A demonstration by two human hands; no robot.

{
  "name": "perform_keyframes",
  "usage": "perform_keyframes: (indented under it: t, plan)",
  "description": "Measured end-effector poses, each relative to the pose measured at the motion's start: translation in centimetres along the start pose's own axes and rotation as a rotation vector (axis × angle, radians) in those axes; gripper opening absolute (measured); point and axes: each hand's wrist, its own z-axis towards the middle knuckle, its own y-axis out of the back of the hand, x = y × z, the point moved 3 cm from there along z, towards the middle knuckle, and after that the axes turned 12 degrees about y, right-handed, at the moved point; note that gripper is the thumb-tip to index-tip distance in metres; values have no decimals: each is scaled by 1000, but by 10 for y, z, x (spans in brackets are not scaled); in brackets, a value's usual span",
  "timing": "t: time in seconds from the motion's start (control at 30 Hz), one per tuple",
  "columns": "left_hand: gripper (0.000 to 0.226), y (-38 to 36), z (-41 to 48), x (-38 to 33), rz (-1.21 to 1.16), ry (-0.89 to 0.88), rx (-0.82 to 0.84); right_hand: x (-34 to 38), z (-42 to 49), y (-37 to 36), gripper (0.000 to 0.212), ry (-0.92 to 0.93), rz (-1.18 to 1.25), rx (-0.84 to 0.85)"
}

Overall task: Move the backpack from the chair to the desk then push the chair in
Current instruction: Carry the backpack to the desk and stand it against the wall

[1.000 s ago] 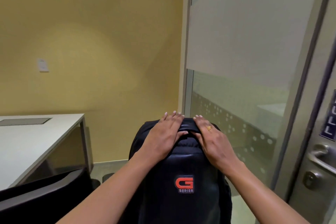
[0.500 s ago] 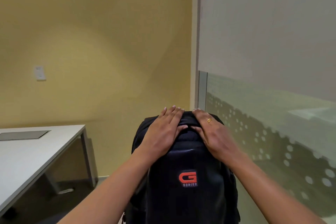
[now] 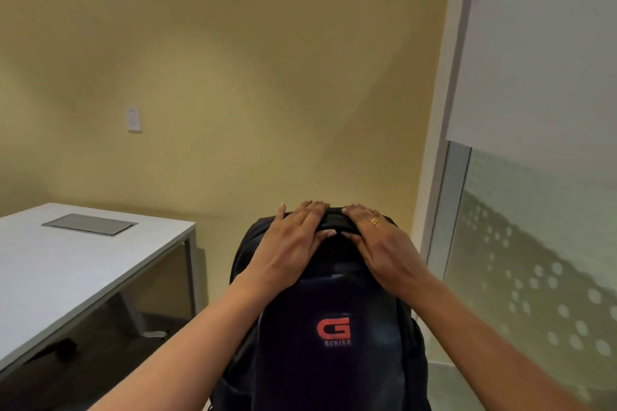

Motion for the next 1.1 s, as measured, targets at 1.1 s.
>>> perform_keyframes:
  t: [1.1]
  plan:
    - [43, -72, 271, 398, 510, 522, -133, -169, 390, -390, 30, 525, 375, -207]
